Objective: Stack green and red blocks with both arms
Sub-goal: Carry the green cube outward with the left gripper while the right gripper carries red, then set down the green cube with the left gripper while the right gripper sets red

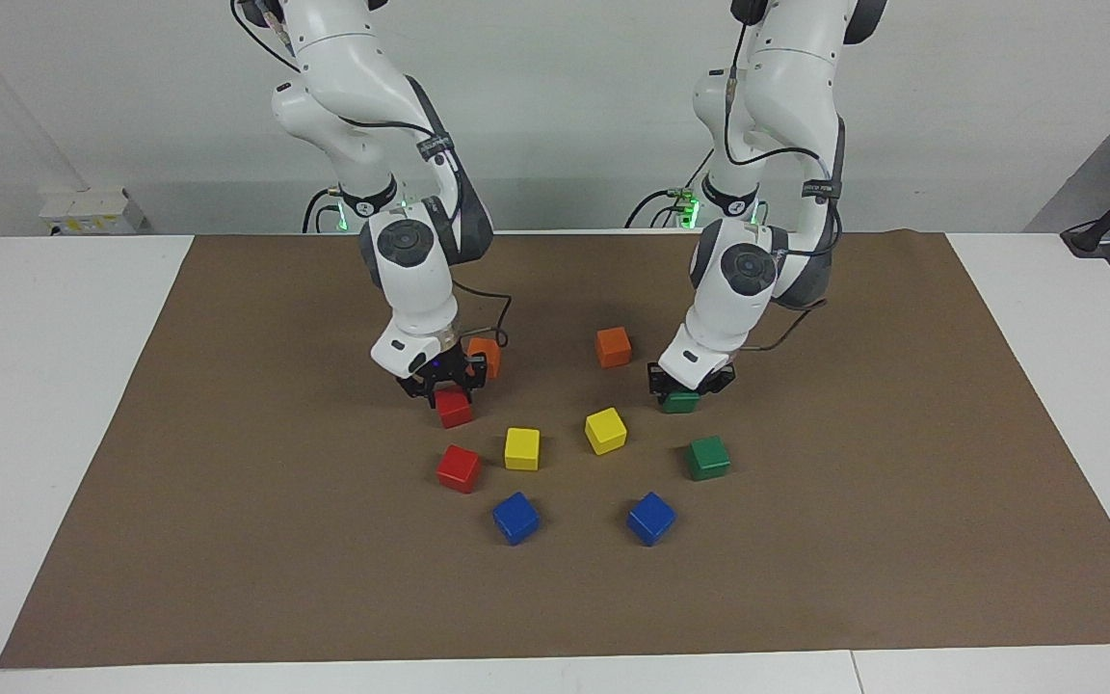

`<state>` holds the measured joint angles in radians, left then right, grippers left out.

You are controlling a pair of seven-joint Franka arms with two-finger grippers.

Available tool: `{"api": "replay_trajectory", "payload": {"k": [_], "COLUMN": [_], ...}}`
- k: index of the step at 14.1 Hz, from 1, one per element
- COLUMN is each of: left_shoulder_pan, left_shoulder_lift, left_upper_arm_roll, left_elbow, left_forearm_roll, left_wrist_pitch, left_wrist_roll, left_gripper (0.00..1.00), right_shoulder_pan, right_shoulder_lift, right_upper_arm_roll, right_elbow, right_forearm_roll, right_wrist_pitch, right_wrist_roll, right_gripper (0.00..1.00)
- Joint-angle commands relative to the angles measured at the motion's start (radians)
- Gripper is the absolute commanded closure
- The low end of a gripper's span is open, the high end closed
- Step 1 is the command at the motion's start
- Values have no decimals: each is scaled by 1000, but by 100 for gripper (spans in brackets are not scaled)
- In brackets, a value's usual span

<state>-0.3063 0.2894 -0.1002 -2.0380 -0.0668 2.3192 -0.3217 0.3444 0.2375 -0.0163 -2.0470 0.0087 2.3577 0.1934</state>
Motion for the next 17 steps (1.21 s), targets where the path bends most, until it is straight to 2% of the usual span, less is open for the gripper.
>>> {"api": "replay_trajectory", "payload": {"k": [1,2,4,7,9,13,17], "left_shoulder_pan": [93,154,287,477,562,616,638], "left_shoulder_lift": [-93,-122,-156,-162,-170,-187,-171], "left_upper_arm_roll": [16,16,16,16,16,19,19], "left_elbow": [-5,-5,-7,-22,-50,-186,-192], "left_forearm_roll": [1,1,1,1,1,1,-1], "left_wrist_pitch": [-90,-140,-198,-192,-175,8,38], "left_wrist_roll": [65,129,307,546,668,722,754], "left_gripper": [100,100,100,100,100,100,100], "right_shoulder_pan": [-146,-203,-283,-356,-363,-371,-381], "right_shoulder_lift": [-6,-3,5,-1,8,16,49], "right_upper_arm_roll": [1,1,1,-2,-2,-2,-2], "right_elbow": [204,235,228,186,173,117,91], "right_forearm_roll": [-3,-1,-1,-13,-15,-16,-16], "right_wrist_pitch": [-199,-210,-190,-155,-138,-78,-6], "right_wrist_roll": [-196,-269,-318,-312,-280,-250,-250], "right_gripper": [100,100,100,100,100,100,100]}}
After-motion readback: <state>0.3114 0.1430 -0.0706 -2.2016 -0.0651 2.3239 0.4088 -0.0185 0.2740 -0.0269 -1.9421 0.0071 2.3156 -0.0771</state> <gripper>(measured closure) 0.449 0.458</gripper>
